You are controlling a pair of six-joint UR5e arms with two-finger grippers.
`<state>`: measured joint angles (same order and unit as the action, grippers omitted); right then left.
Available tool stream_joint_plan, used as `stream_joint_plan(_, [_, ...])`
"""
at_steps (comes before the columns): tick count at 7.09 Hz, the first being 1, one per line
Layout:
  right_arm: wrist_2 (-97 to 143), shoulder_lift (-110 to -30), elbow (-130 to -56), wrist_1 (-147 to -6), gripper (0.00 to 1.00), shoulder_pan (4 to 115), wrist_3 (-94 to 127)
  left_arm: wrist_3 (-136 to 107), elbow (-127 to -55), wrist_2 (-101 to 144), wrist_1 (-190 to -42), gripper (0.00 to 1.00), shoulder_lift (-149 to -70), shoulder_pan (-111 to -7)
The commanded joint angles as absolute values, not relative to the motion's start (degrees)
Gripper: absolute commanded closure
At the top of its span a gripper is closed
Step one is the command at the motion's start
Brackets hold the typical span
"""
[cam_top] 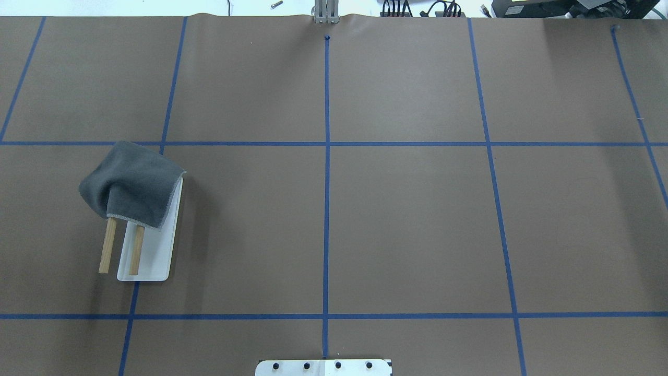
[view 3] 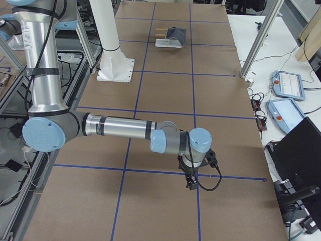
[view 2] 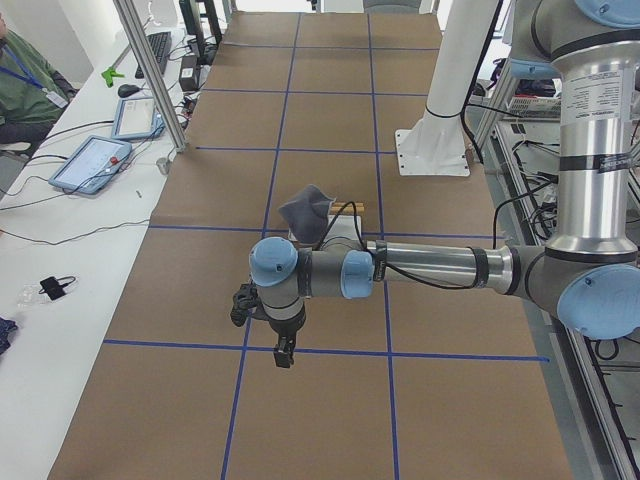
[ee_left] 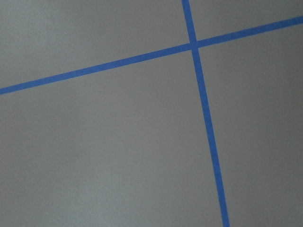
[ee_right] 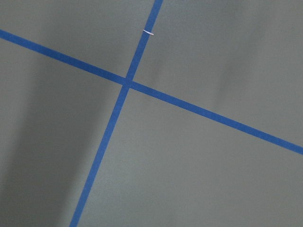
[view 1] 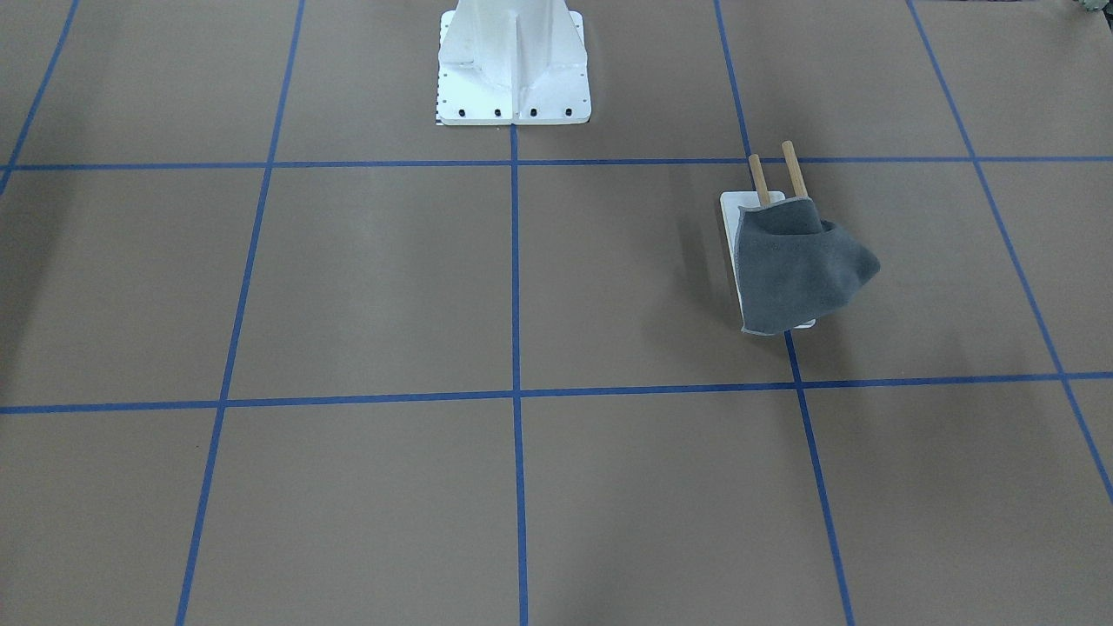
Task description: Hang towel on rack
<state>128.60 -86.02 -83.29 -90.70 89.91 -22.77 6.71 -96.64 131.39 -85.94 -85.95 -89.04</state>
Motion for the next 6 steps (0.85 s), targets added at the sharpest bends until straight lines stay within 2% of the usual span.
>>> stream_joint_plan(1, [128.6,-86.0,-83.6,-90.7,0.0,89.9,-22.8,5.9,-97.2,131.7,-85.7,0.0,-86.6,-89.1])
stream_joint_plan(6, [128.6,-86.1,-84.2,-90.6,0.0,89.9,-22.8,6.1,-97.6,131.5,-85.9,0.0,-86.9,-89.1])
